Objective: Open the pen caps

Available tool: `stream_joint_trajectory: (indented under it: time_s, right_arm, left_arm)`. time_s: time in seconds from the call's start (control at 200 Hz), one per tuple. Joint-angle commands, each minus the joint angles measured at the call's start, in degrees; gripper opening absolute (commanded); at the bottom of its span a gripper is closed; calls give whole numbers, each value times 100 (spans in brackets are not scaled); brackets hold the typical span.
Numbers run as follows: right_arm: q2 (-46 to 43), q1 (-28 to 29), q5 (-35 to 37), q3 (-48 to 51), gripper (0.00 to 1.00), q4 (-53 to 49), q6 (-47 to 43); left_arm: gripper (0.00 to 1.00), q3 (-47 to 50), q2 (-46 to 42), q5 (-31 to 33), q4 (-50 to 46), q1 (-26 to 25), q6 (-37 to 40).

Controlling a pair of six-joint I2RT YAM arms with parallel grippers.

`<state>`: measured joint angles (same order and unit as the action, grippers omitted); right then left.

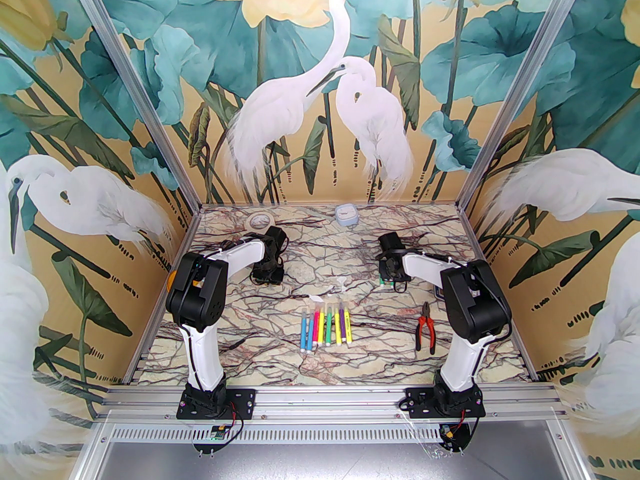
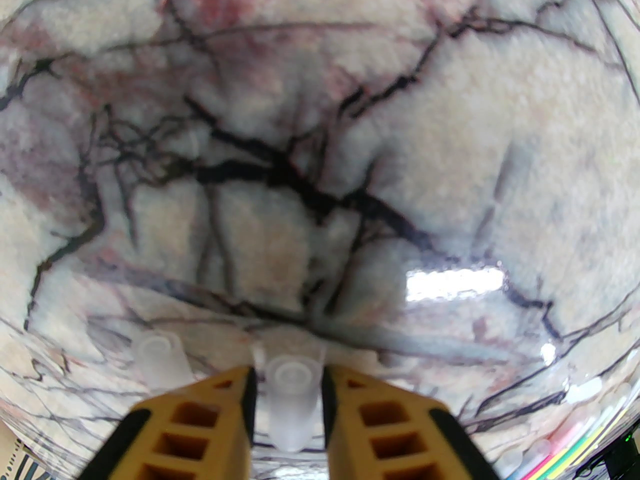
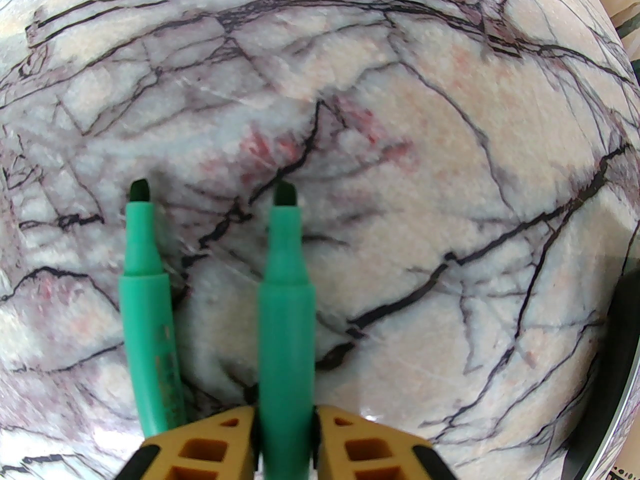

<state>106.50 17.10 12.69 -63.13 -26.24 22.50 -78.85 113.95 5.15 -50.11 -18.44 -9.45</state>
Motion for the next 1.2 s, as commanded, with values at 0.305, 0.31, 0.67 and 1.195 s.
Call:
stream_joint_trajectory:
  time_s: [0.305, 0.31, 0.67, 1.195]
  right_arm:
    - [-679, -1, -215, -129, 39, -437, -165]
    - [-690, 1, -215, -125, 39, -440, -166]
    - [-1527, 403, -605, 48, 46, -781, -417]
    - [-2422, 1440, -1641, 878, 49, -1196, -217]
  left_arm:
    - [43, 131, -634, -428, 153, -28, -15]
    - [44, 136, -640, -436, 160, -28, -14]
    - [66, 728, -1477, -1479, 1161, -26, 75]
    - [80, 2018, -2485, -2067, 3456, -7, -354]
